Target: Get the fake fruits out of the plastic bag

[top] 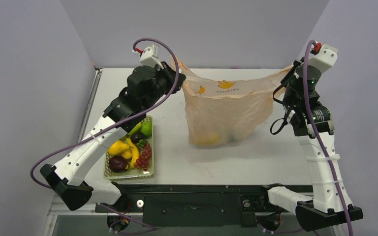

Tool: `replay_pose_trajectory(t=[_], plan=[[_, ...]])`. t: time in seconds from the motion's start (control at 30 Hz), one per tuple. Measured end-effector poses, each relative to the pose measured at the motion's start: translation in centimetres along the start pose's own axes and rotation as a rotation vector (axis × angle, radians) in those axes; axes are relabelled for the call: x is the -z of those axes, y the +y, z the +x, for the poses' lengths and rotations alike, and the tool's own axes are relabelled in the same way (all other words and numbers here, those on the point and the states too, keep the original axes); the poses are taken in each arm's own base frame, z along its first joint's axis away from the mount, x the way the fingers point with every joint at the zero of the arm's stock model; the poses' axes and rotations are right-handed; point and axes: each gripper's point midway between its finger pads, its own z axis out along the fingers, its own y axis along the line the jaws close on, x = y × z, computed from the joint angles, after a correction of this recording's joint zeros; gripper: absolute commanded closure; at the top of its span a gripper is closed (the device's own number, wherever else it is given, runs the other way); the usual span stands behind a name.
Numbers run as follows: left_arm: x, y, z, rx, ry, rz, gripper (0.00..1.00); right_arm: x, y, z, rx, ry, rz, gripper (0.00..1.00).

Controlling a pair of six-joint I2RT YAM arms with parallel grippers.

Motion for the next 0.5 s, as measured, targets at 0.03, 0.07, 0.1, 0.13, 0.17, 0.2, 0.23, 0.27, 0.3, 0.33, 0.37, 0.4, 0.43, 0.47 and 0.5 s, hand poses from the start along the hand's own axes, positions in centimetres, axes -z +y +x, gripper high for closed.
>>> replay_pose_trajectory(t=[0.03,0.07,0.1,0.13,0.17,0.2,0.23,0.27,0.3,0.33,0.37,0.4,0.43,0.47,0.5], plan=[[-0.5,0.3,-0.1,0.000,0.005,-0.007,1.00,-0.1,-0.3,0.3,0.006,0.004,0.012,1.00],[-0.9,0.5,0.0,-0.001,0.014,-0.012,1.00,-0.2,-0.6,0.8,0.015,0.012,0.020,1.00],[-1.3,0.8,0.5,0.000,0.032,-0.013,1.00,-0.2,-0.9,1.5,0.026,0.024,0.030,1.00],[-1.7,1.1,1.0,0.000,0.053,-0.015,1.00,-0.3,-1.2,2.2,0.035,0.035,0.035,1.00],[-2.1,1.3,1.8,0.003,0.079,-0.012,1.00,-0.3,-1.4,3.0,0.046,0.049,0.040,1.00],[-2.5,1.6,2.8,0.006,0.108,-0.011,1.00,-0.3,-1.6,3.8,0.057,0.063,0.044,1.00],[-2.9,2.0,3.8,0.008,0.139,-0.015,1.00,-0.4,-1.8,4.4,0.067,0.075,0.047,1.00],[-3.3,2.2,4.9,0.010,0.171,-0.014,1.00,-0.4,-1.8,4.8,0.074,0.085,0.045,1.00],[-3.8,2.4,5.8,0.009,0.199,-0.014,1.00,-0.4,-1.7,5.0,0.078,0.091,0.042,1.00],[-4.3,2.5,6.5,0.008,0.218,-0.015,1.00,-0.5,-1.7,5.0,0.080,0.092,0.039,1.00],[-4.8,2.8,7.4,0.005,0.247,-0.023,1.00,-0.5,-1.7,5.0,0.081,0.092,0.038,1.00],[-5.3,3.0,8.0,0.000,0.275,-0.032,1.00,-0.5,-1.7,5.0,0.082,0.092,0.038,1.00],[-5.9,3.0,8.4,-0.004,0.292,-0.036,1.00,-0.4,-1.7,4.9,0.082,0.091,0.038,1.00],[-6.4,2.7,8.5,-0.008,0.305,-0.033,1.00,-0.4,-1.8,4.8,0.083,0.092,0.042,1.00],[-6.9,2.4,8.5,-0.012,0.317,-0.027,1.00,-0.3,-2.0,4.5,0.084,0.093,0.047,0.99]])
